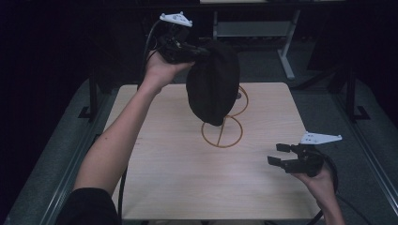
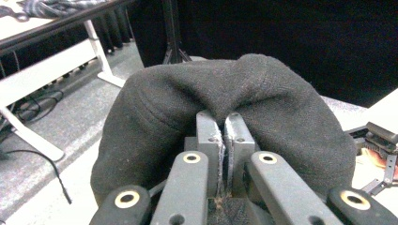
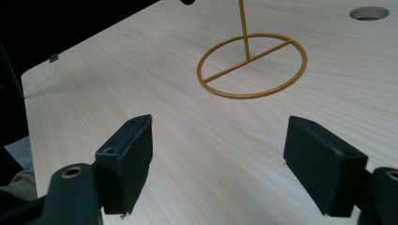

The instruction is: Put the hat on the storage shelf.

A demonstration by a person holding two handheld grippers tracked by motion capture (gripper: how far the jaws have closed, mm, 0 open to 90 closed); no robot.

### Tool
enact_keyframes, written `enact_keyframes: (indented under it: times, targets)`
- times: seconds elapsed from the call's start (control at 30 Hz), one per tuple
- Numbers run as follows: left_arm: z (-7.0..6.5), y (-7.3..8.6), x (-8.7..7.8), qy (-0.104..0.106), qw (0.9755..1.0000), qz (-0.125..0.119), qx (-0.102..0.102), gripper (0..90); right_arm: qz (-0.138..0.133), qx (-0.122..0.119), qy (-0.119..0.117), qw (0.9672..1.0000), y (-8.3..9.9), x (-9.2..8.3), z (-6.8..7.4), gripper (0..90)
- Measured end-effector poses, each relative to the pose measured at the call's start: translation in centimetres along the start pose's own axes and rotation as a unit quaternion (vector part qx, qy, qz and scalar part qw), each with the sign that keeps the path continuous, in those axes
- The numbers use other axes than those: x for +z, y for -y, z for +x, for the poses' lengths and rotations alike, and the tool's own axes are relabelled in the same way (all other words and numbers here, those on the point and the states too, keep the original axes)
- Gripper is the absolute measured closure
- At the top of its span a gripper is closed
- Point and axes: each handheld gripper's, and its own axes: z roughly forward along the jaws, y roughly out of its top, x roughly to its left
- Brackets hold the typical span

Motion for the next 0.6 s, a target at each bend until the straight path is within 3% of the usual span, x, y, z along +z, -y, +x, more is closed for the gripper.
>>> enact_keyframes:
  times: [0.6]
  targets:
    - [-0.4, -1.8, 4.2, 0.003, 0.999, 0.043, 0.009, 87.6, 0.011, -0.002, -0.001, 0.9999, 0.2, 0.3, -0.1, 23.7]
